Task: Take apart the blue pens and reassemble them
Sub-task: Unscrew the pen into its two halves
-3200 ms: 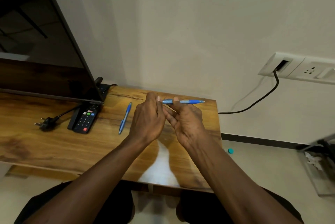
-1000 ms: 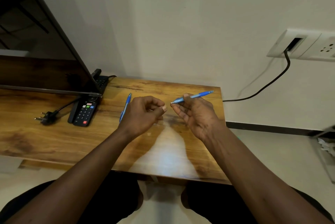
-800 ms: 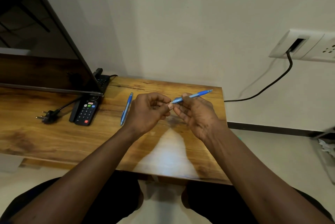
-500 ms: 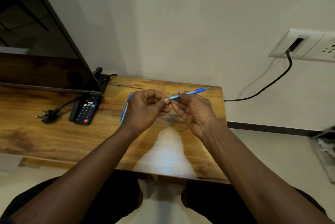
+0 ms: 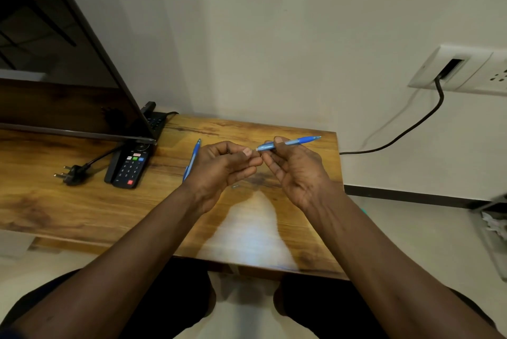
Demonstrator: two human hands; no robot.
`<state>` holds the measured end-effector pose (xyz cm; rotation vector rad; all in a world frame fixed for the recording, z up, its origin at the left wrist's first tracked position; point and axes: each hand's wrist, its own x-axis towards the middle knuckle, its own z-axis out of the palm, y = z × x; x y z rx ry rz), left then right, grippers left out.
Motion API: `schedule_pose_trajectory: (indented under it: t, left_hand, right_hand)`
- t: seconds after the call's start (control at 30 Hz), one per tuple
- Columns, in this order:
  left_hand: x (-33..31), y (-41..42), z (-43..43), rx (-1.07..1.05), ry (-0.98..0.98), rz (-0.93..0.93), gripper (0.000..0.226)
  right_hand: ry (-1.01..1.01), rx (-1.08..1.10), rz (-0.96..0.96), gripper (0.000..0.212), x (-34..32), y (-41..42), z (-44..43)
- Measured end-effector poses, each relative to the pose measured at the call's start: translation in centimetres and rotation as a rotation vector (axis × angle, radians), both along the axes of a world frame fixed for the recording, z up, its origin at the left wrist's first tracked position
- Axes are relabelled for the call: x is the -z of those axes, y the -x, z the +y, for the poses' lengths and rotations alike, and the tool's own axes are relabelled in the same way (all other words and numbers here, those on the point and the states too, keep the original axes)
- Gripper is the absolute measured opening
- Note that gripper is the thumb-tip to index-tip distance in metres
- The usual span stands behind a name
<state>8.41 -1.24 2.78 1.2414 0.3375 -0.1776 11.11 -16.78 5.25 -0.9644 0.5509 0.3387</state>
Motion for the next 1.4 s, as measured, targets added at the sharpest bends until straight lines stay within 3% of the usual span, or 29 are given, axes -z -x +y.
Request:
schedule_pose_trajectory:
  t: [0.1, 0.17, 0.5, 0.67, 1.13, 1.23, 1.4]
  left_hand:
    - [-0.2, -0.3, 0.0, -0.008, 0.038, -0.006, 0.005]
    - [-0.1, -0.6, 0.0, -0.015, -0.036, -0.025, 0.01]
    - [3.8, -1.5, 0.6, 0.07, -0.972, -0.089, 0.008]
    - [4.7, -1.5, 0.5, 0.088, -1.101, -0.036, 0.003]
    - [4.7, -1.3, 0.7, 0.173, -1.147, -0.002, 0.017]
    - [2.9, -1.4, 0.5, 0.13, -1.161, -0.093, 0.022]
    - [-1.0, -0.4, -0.7, 0.075, -0.707, -0.236, 0.015]
  right_hand:
    - [-0.025, 0.027, 0.003, 0.004, -0.2, -0.2, -0.1]
    - [-0.018, 0.028, -0.008, 0.005, -0.2, -0.2, 0.0]
    - [0.053, 0.036, 0.044, 0.007, 0.3, -0.1, -1.3]
    - [0.076, 0.007, 0.053, 0.015, 0.3, -0.1, -2.2]
    - [0.092, -0.015, 0.043, 0.015, -0.1, -0.2, -3.1]
    - [0.117, -0.028, 0.026, 0.015, 0.0, -0.3, -3.1]
    - [0.262, -0.113, -0.09, 0.014, 0.0, -0.4, -3.2]
